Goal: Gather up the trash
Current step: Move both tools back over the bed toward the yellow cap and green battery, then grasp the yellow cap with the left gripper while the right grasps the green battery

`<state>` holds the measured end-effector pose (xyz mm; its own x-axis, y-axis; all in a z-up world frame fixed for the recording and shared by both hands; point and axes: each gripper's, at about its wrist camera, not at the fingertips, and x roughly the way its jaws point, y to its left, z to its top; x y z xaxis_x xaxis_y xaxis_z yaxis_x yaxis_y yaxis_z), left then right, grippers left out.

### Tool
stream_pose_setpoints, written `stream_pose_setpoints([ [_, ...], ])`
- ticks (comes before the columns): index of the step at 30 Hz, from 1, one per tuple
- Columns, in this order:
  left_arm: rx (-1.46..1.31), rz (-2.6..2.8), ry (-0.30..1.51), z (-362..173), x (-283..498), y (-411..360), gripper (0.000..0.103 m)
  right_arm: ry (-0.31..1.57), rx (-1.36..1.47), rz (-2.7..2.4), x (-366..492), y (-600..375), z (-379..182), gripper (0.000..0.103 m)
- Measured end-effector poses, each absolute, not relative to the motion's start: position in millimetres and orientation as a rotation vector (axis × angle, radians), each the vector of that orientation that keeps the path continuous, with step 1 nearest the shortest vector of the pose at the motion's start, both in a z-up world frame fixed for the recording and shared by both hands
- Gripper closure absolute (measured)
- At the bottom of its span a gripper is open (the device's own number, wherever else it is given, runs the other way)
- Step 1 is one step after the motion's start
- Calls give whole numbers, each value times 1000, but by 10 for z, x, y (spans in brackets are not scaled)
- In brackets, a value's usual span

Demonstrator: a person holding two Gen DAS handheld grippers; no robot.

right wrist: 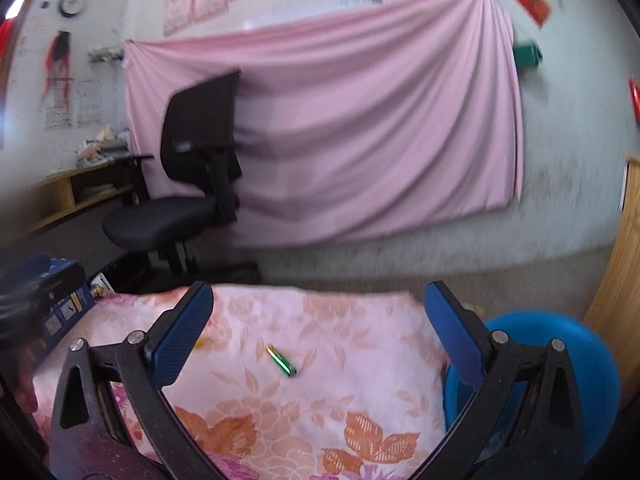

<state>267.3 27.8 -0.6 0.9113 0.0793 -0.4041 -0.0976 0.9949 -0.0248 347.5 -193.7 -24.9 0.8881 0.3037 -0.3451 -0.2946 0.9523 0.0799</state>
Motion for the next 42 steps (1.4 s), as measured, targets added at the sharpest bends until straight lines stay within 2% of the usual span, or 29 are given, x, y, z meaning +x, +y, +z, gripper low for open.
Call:
stream_pose_setpoints([
  [6,-68,14,585,-262,3050,298,3,536,59,340,3759,-1963,-421,0],
  [9,-77,-39,673,-394,3232,273,4,662,42,387,3930,-1881,-570,5],
  [11,-85,-91,720,-467,3323,251,18,727,23,403,4002,-1821,-656,14],
  [13,-84,-132,756,-524,3380,212,29,764,6,411,4044,-1777,-705,17],
  [17,-73,-186,834,-631,3526,152,48,841,-9,432,4118,-1703,-803,27],
  [19,-61,-198,872,-690,3624,130,55,905,6,469,4227,-1667,-894,37],
  [21,-55,-209,907,-748,3695,116,58,960,19,501,4307,-1643,-969,42],
  [25,-42,-221,961,-850,3818,67,66,980,-4,513,4364,-1570,-984,42],
  [29,11,-207,972,-855,3811,-21,66,980,-95,489,4329,-1438,-994,43],
  [31,37,-210,973,-868,3808,-69,67,977,-137,471,4316,-1385,-995,48],
  [34,64,-221,975,-890,3809,-122,78,969,-179,477,4281,-1319,-993,57],
  [36,80,-217,977,-908,3826,-148,80,972,-176,491,4274,-1320,-998,60],
  [39,101,-212,977,-924,3842,-178,90,978,-155,496,4273,-1369,-1001,64],
  [42,111,-220,973,-938,3834,-197,92,979,-136,496,4269,-1414,-1003,67],
])
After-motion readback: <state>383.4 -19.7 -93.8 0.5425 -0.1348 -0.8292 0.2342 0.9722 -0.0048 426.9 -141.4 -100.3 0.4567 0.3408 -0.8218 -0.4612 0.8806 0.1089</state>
